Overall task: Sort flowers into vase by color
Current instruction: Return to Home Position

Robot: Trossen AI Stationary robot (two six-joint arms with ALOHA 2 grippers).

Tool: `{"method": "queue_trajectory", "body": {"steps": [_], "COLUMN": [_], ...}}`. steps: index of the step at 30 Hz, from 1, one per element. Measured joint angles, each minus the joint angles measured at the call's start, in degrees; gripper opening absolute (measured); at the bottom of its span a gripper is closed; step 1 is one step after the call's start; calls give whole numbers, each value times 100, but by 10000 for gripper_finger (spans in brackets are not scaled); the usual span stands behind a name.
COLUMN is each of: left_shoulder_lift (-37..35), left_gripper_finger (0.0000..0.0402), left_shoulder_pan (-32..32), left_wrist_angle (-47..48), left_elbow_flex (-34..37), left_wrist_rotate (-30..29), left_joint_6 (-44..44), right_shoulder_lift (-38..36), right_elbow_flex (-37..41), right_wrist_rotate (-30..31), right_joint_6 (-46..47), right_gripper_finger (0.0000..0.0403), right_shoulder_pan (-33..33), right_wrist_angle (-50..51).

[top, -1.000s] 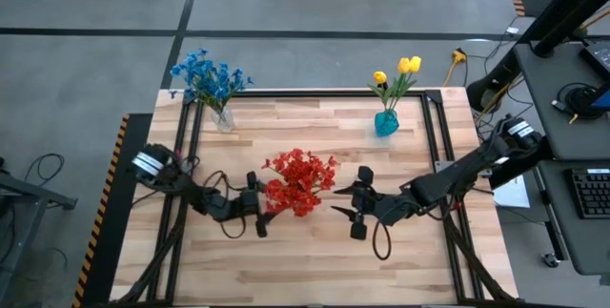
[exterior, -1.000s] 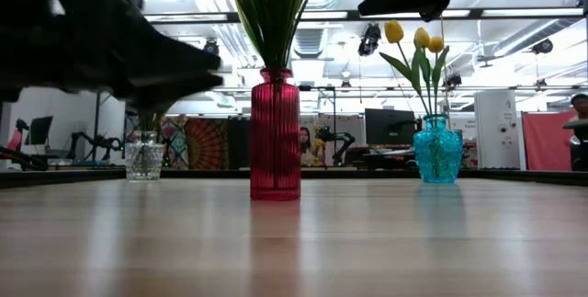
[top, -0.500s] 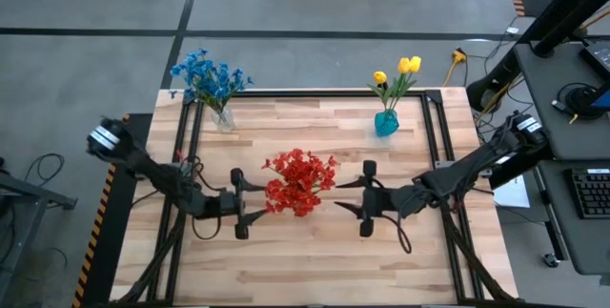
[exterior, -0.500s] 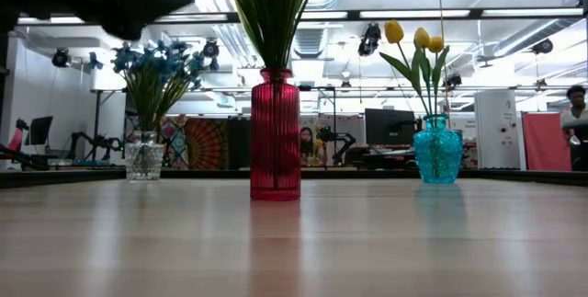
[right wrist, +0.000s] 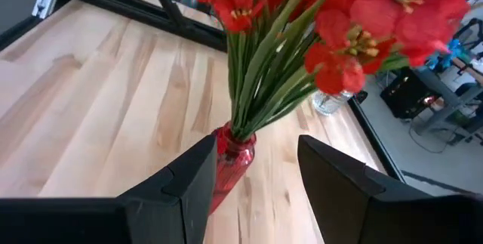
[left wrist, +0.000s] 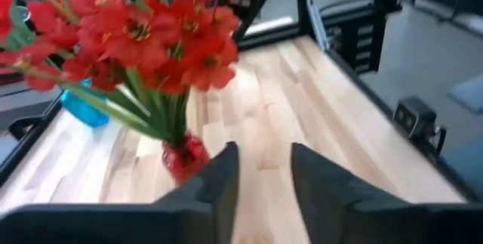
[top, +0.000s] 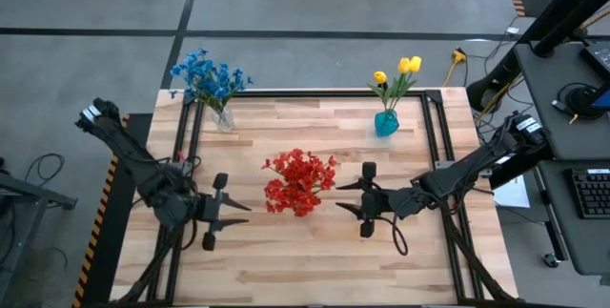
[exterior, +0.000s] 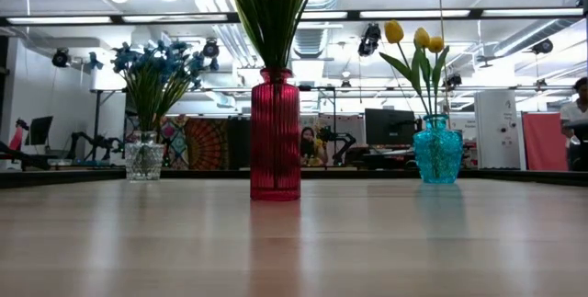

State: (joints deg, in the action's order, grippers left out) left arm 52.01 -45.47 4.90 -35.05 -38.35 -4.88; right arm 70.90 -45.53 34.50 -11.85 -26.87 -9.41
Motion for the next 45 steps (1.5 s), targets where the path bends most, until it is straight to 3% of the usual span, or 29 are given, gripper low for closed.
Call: {"method": "queue_trajectory", "body": {"steps": [3,6,13,25,29,39,45], "left_shoulder_lift": [-178,-453,-1655,-2860,-3184,-3623,-3800], "left_gripper_finger": [52,9,2,0,0,0,0], "left_shoulder_pan": [46,156,409,772,1074,2673,3077], "left_wrist_angle": [214,161,349,415,417,476,201], "left_elbow_flex": [24,162,404,1279,1336,1496,2037], "left_wrist_rotate": [176,712,2174,2194,2255,3718,4141], "left_joint_6": [246,727,1766,1598,1934,2022,1668], "right_shoulder_lift": [-175,-494,-1541,-3192,-3659,-4416,-4944], "right_elbow_flex": [70,163,715,2156,2261,2459,2900], "right_wrist_rotate": [-40,-101,-1159,-1301,-1769,-1910,-1908], "right_joint_6": [42,-102,-321,-389,-458,-470,-311], "right_gripper_finger": [180,180,180,180,176,156,146], "right_shoulder_pan": [27,31,262,367,497,939,968], "right_wrist_angle": [3,-32,-370,-1610,-1617,-1182,-1191]}}
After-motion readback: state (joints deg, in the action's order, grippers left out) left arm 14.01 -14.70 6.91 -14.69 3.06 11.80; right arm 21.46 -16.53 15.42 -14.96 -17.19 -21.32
